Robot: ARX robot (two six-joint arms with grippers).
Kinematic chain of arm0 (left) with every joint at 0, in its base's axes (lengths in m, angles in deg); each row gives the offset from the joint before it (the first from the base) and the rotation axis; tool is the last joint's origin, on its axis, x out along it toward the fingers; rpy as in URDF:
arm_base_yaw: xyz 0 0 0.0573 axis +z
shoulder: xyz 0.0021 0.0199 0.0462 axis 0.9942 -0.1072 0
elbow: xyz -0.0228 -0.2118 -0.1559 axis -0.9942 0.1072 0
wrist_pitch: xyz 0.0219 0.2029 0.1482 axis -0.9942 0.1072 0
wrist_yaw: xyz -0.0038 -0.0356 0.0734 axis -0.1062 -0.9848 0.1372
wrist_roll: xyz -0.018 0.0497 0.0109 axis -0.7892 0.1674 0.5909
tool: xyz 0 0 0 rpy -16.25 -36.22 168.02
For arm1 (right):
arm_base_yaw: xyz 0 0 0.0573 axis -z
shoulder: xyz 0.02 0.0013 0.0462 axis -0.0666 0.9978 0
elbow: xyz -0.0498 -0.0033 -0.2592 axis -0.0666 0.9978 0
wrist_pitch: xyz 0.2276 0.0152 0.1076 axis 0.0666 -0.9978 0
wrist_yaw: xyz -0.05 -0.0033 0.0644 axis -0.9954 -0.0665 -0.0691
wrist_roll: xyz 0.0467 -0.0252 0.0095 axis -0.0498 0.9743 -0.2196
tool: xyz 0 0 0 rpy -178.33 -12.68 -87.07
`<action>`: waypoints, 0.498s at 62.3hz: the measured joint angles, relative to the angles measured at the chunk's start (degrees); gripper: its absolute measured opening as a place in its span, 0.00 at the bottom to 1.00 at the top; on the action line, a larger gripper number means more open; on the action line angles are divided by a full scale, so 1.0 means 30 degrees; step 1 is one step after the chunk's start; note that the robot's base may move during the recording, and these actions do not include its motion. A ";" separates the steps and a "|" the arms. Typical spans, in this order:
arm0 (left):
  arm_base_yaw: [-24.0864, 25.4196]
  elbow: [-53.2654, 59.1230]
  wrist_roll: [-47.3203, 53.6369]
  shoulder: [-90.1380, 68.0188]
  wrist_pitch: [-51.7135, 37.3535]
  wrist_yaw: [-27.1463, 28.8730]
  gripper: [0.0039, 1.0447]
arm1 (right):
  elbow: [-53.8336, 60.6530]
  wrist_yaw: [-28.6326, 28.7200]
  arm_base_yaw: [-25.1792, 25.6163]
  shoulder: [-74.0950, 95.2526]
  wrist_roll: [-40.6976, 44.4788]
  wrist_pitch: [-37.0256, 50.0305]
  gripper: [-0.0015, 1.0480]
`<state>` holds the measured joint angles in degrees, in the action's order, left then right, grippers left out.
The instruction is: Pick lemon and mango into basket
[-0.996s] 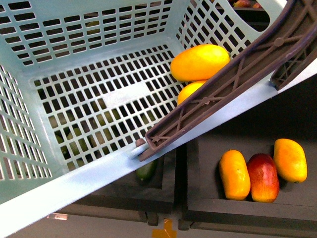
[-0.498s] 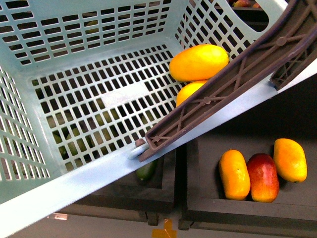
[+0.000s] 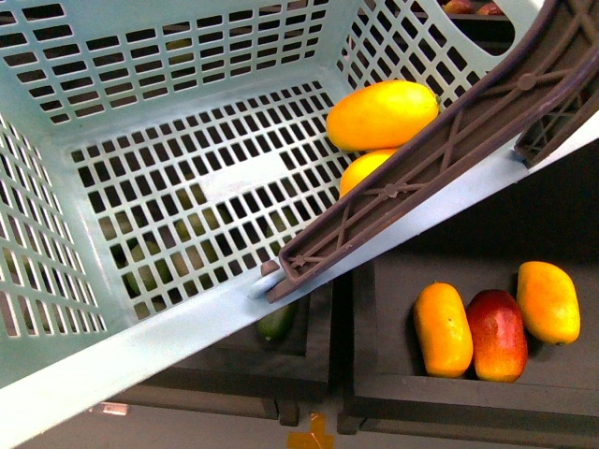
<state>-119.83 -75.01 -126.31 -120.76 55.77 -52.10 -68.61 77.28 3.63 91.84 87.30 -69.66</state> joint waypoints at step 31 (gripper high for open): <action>0.0007 0.0000 -0.0036 0.0000 0.0000 -0.0066 0.04 | -0.0007 -0.0029 0.0000 -0.4109 0.0022 -0.4240 0.09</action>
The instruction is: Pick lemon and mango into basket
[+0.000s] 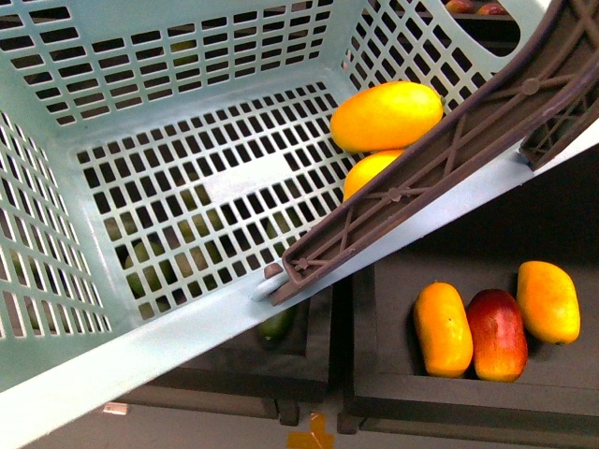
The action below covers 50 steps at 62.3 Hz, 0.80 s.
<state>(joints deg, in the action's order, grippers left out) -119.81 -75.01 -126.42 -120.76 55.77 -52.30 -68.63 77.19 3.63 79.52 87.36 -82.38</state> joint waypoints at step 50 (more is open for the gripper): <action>-0.0189 0.0000 -0.0204 0.0000 0.0000 -0.0364 0.04 | 0.0000 -0.0015 0.0000 -0.0029 0.0000 -0.0029 0.92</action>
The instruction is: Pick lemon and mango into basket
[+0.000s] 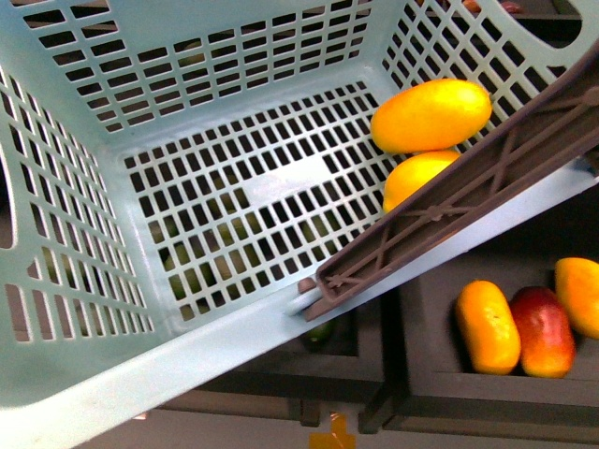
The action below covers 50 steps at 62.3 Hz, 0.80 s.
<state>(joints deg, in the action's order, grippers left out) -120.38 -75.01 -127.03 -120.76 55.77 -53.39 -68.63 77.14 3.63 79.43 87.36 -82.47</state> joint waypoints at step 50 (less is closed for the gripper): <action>0.0182 0.0000 0.0189 -0.0015 0.0000 0.0291 0.04 | 0.0000 0.0029 0.0000 -0.0036 0.0022 -0.0015 0.92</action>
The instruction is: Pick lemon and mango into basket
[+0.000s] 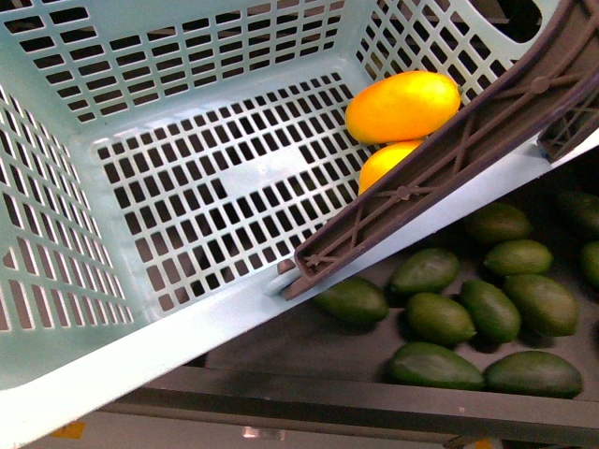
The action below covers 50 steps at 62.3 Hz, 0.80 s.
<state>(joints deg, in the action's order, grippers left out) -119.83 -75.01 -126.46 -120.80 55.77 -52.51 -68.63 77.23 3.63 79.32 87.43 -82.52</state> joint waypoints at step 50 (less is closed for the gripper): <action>-0.0510 -0.0168 -0.0423 -0.0838 -0.1209 0.5391 0.04 | 0.0007 0.0036 0.0036 0.0015 0.0000 -0.0007 0.92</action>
<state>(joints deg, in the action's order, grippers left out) -121.36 -75.52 -127.73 -123.32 52.14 -36.34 -68.61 77.34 3.74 79.36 87.43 -82.54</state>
